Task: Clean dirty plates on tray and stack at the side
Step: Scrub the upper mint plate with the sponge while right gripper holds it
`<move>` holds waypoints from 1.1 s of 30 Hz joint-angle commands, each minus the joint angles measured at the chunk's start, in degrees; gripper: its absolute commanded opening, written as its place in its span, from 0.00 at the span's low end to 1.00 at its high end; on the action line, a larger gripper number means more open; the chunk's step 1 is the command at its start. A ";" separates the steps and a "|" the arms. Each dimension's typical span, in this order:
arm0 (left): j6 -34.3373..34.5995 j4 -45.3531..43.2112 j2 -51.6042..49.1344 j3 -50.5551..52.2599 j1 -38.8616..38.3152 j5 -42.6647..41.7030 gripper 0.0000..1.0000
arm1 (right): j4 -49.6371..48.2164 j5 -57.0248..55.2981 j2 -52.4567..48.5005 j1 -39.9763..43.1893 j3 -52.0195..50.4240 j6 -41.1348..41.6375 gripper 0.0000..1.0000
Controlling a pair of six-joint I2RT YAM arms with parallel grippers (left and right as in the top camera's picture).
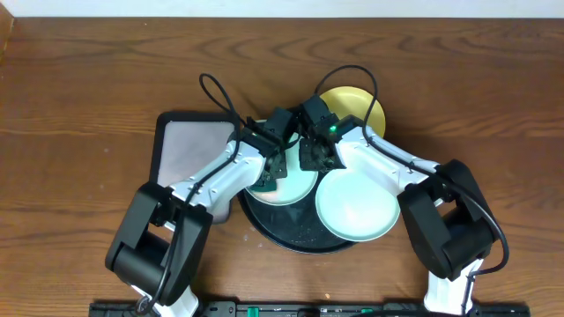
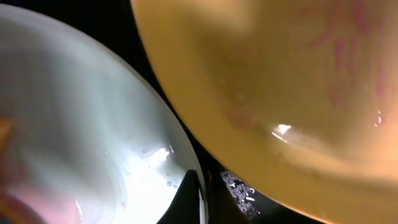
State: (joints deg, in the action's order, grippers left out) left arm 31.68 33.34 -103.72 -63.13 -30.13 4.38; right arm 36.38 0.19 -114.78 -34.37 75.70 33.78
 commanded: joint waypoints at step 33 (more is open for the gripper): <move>-6.14 2.10 -0.74 -0.11 0.11 -20.59 0.08 | 0.24 0.11 -0.74 -1.09 0.59 0.24 0.01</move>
State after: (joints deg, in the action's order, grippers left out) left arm 30.02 36.69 -103.74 -63.59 -29.61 -2.74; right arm 36.36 1.13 -114.78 -34.74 75.77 33.67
